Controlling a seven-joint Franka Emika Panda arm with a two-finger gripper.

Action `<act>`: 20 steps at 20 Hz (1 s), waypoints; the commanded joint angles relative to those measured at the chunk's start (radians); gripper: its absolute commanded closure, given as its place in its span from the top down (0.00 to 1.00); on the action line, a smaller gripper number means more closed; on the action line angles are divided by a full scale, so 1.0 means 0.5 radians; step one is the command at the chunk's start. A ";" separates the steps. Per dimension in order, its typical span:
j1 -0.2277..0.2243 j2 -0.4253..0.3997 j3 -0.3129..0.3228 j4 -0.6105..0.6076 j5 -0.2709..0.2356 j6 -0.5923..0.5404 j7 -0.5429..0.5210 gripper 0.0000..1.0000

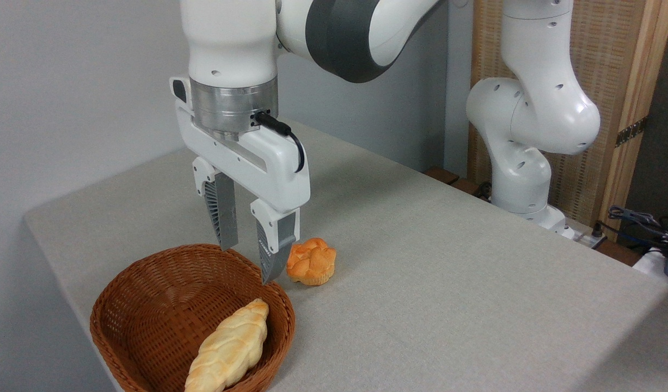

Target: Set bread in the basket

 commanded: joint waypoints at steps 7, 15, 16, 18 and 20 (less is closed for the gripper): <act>-0.022 -0.016 -0.017 0.015 0.030 -0.058 -0.225 1.00; -0.028 -0.037 -0.158 0.015 0.269 -0.104 -0.222 1.00; -0.028 -0.037 -0.161 0.015 0.269 -0.104 -0.228 1.00; -0.028 -0.037 -0.188 0.012 0.263 -0.101 -0.222 1.00; -0.025 -0.034 -0.192 0.012 0.241 -0.095 -0.216 1.00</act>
